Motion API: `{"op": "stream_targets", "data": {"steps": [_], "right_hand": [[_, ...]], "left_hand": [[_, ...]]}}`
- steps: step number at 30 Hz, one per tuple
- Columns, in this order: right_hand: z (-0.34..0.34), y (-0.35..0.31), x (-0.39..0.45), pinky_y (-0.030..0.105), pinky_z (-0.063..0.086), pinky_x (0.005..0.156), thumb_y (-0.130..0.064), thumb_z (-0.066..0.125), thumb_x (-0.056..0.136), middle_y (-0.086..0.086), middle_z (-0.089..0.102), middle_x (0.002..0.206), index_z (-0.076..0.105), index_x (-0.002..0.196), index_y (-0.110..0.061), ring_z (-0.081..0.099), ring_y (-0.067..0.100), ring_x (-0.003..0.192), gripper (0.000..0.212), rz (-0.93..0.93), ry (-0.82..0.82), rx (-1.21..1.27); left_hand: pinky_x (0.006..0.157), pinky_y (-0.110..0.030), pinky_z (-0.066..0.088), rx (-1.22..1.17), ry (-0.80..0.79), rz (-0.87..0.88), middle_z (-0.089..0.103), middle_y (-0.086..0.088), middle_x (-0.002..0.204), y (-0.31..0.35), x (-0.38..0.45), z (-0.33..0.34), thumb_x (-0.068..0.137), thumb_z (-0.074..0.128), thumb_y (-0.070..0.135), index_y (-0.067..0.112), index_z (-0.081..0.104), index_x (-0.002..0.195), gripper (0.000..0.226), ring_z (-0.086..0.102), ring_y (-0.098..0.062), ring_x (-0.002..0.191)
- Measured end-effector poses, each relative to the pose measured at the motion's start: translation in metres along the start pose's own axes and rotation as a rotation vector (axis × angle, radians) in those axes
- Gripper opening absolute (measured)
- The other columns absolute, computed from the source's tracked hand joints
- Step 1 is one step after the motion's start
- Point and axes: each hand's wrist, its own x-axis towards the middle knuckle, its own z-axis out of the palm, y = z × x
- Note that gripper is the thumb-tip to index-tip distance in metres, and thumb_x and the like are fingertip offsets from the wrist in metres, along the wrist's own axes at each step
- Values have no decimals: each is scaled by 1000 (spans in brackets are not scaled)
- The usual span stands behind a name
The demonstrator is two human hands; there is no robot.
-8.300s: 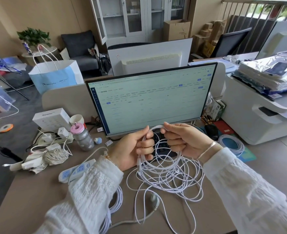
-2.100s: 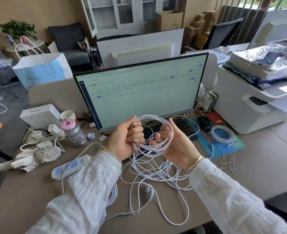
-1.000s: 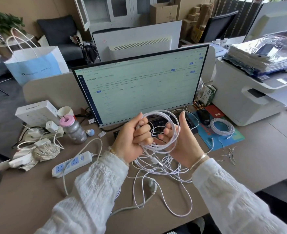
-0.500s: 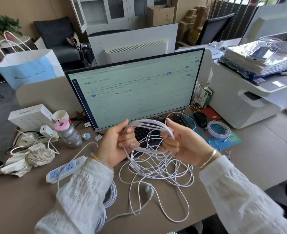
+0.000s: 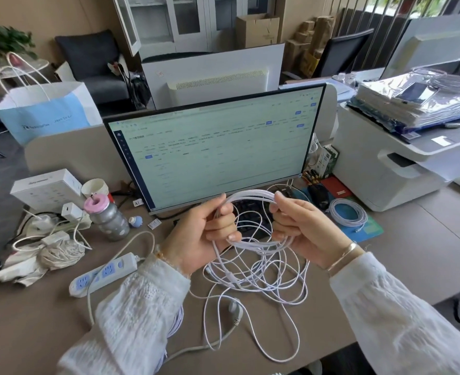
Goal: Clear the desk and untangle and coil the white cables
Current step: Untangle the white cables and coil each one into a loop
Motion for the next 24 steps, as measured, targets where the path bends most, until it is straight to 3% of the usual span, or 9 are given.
{"op": "stream_targets", "data": {"steps": [5,8,11,14,16,18,21,24], "right_hand": [[0,8,5,22,43,47,-30,47,95,-3,14,56,49,76,-9,24,8,42,28,-24,61,53],[-3,18,7,32,50,67,-40,46,97,3,46,59,57,78,-8,49,16,53,38,-7,48,1],[-13,38,9,41,49,91,-50,31,99,11,68,86,64,89,-6,65,25,84,55,42,56,-137],[-20,61,13,39,44,101,-25,42,99,17,71,101,67,100,-4,66,27,100,33,35,115,-277],[-18,76,17,29,48,95,-3,54,91,15,71,103,65,106,1,67,24,100,18,0,119,-450],[-11,92,25,19,51,83,7,60,86,7,71,97,63,103,2,66,14,91,18,-47,81,-632],[4,120,44,21,48,76,-5,63,89,1,67,87,65,92,-7,62,10,81,5,-131,66,-969],[0,142,65,29,41,76,-16,56,94,11,69,93,65,96,-1,61,26,87,18,-88,94,-1357]], "left_hand": [[69,-32,46,3,7,26,27,7,48,-1,1,4,96,39,36,18,41,60,41,27,-8,41],[48,-21,33,-4,50,51,24,9,46,4,2,9,95,42,37,18,42,61,39,14,-7,41],[38,-18,20,5,144,145,22,10,44,22,1,9,100,37,34,18,42,63,40,11,-6,38],[35,-18,20,0,166,217,23,10,44,47,-5,4,95,36,25,17,40,66,30,21,-4,32],[36,-18,20,-12,147,247,22,10,46,60,-13,0,86,38,21,17,40,67,19,22,-4,33],[37,-18,18,-5,143,284,22,10,47,68,-21,-2,84,39,18,16,40,67,16,18,-4,35],[39,-17,16,23,143,340,22,11,47,78,-40,-3,84,40,17,17,42,67,17,11,-7,39],[38,-18,16,68,137,379,19,11,50,92,-66,-6,89,39,18,18,43,69,20,17,-7,36]]}}
